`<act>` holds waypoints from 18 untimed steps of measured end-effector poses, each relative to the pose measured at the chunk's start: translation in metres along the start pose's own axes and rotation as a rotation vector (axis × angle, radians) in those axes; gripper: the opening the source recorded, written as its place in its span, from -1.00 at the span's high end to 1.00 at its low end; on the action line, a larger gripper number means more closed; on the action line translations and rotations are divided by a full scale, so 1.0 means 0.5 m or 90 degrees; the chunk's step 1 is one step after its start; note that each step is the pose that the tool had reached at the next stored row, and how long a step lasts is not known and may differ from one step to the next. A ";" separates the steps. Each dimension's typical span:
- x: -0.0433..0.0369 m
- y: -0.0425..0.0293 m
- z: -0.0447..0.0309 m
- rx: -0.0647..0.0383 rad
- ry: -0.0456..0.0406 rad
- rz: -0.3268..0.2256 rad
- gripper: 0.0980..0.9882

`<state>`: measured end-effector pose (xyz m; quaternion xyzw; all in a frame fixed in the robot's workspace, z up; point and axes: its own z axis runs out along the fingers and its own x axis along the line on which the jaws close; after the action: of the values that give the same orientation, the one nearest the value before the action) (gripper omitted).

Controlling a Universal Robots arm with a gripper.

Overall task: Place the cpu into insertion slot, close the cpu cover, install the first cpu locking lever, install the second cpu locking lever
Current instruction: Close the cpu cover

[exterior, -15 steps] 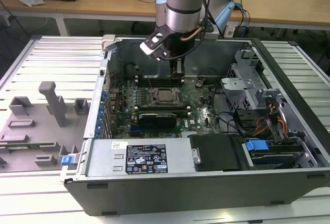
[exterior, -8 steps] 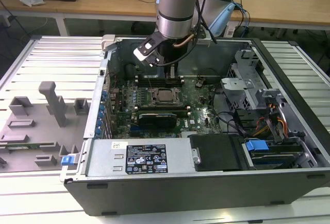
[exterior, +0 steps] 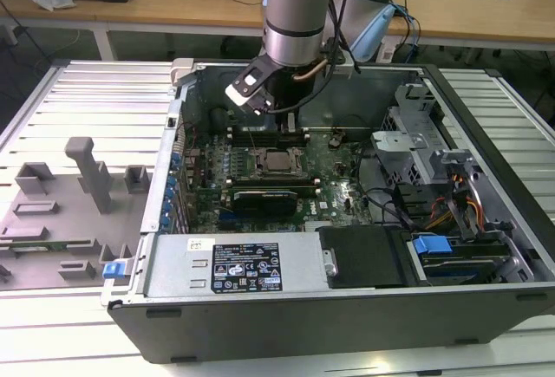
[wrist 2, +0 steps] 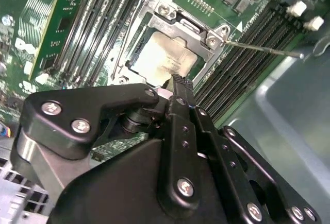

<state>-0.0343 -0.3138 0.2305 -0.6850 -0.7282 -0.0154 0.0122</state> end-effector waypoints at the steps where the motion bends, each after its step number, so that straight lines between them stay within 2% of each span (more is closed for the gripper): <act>1: 0.000 0.000 0.000 0.001 0.0001 -0.022 0.98; 5: 0.000 0.000 0.000 0.003 0.0001 -0.077 0.98; 10: 0.000 0.000 0.001 0.007 0.0002 -0.185 0.98; 15: 0.000 0.000 0.002 0.010 -0.0013 -0.254 0.98; 16: 0.000 0.000 0.002 0.011 -0.0019 -0.280 0.98; 17: 0.000 0.000 0.003 0.013 -0.0027 -0.321 0.98; 18: 0.000 0.000 0.003 0.014 -0.0030 -0.337 0.98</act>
<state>-0.0343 -0.3138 0.2289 -0.4708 -0.8821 -0.0086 0.0134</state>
